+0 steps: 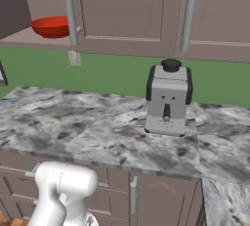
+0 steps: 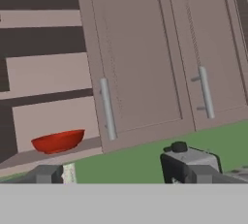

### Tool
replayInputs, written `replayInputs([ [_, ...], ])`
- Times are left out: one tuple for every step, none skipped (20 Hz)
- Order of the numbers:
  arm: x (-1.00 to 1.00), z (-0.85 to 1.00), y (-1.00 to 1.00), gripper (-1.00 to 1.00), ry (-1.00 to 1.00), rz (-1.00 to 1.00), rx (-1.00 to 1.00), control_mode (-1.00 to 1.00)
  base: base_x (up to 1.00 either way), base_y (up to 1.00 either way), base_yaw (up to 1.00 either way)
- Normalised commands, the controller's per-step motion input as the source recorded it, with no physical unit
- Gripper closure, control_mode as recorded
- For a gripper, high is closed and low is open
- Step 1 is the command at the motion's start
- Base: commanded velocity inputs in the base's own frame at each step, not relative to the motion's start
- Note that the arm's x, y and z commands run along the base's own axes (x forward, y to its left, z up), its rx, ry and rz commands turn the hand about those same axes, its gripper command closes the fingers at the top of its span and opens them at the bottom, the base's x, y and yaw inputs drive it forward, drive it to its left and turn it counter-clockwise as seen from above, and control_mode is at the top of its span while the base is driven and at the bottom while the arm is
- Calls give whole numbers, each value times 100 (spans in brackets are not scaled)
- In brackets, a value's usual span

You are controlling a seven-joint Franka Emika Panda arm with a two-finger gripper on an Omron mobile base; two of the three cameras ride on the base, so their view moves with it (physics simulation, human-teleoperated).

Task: Open the cabinet. Pick the bowls from the counter and place them in the cabinet. Then close the cabinet.

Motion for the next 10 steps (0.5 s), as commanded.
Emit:
replayInputs([
  [-35,-15,68,-100,-6,0,-10,-100,0,0,0],
  [-33,-14,71,-100,-6,0,-11,-100,0,0,0],
  [-32,-11,76,-100,-7,0,-11,-100,0,0,0],
  [-33,-9,76,-100,-8,0,-11,-100,0,0,0],
  [-36,-7,79,-100,-9,0,-12,-100,0,0,0],
  [-32,0,69,-100,-11,0,-13,-100,0,0,0],
  [-21,0,49,-100,-13,0,-14,-100,0,0,0],
  [-21,0,44,-100,-13,0,-13,-100,0,0,0],
  [-16,0,55,-100,-11,0,-15,-100,0,0,0],
  [-15,0,63,-100,-10,0,-16,-100,0,0,0],
])
